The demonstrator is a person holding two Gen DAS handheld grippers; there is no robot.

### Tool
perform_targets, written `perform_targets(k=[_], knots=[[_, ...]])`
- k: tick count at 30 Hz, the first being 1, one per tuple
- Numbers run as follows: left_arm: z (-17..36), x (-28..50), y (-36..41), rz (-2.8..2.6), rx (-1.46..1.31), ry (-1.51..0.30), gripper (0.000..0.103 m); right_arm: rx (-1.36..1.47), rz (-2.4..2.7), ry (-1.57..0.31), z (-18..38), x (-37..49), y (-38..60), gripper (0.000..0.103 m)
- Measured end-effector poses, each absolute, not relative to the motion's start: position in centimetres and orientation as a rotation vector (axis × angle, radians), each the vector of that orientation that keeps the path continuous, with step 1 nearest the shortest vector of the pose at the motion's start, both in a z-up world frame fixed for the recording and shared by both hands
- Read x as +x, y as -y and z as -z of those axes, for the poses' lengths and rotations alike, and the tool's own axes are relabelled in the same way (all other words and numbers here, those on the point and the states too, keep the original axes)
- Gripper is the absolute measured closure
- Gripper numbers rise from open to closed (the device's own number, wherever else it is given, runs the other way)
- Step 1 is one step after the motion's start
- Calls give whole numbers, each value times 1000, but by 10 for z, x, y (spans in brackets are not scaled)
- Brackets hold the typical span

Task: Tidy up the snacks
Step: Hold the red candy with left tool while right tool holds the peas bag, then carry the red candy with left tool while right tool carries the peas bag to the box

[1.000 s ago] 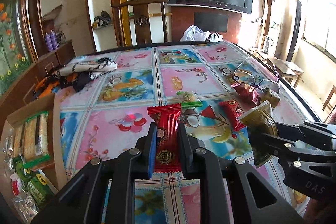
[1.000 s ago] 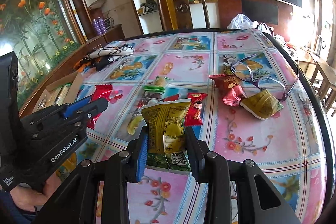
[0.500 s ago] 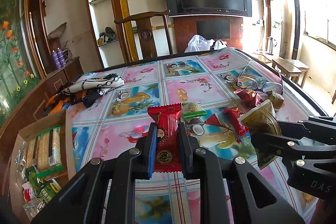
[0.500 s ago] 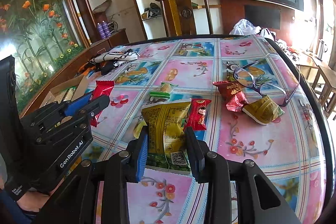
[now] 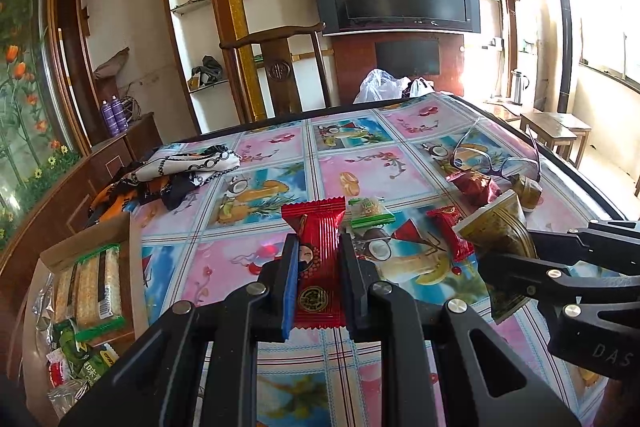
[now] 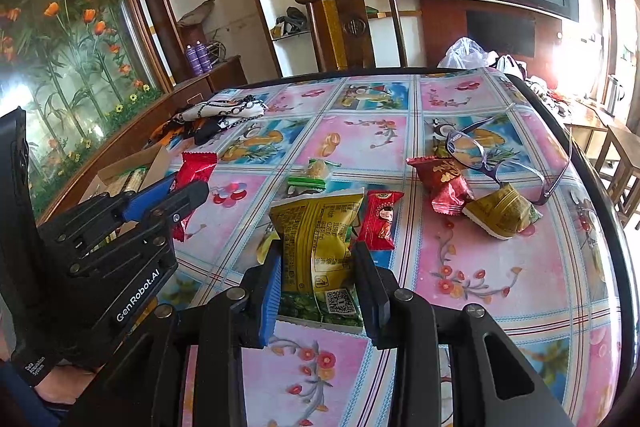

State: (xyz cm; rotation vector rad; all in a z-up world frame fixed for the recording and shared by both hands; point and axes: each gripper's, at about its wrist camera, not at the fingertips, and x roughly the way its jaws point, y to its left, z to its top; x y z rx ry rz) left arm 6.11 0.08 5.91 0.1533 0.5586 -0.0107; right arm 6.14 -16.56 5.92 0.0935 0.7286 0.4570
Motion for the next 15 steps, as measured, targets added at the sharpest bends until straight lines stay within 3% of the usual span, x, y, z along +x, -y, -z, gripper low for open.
perform_targets(k=[15], knots=[[-76, 54, -8, 6, 135, -523, 85, 95, -459, -718, -60, 61, 166, 67]])
